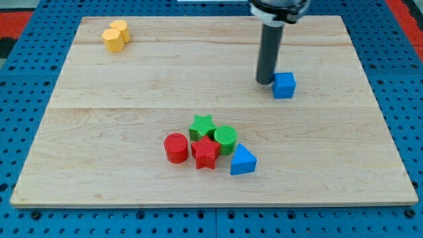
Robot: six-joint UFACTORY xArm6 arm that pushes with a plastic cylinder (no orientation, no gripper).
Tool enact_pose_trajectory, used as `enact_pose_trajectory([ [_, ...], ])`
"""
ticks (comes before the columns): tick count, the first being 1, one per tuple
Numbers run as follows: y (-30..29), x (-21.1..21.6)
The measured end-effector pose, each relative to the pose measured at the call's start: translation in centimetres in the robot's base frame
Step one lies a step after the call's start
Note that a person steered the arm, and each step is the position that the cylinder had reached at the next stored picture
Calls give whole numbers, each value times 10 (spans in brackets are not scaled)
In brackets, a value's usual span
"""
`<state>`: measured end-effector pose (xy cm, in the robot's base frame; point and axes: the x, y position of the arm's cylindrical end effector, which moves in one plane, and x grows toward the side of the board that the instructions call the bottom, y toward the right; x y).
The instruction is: Nudge the blue triangle a bit left
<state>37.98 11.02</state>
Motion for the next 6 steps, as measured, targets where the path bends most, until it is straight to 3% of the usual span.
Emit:
enact_pose_trajectory([
  [1,20,2],
  [3,-54,28],
  [6,-12,162],
])
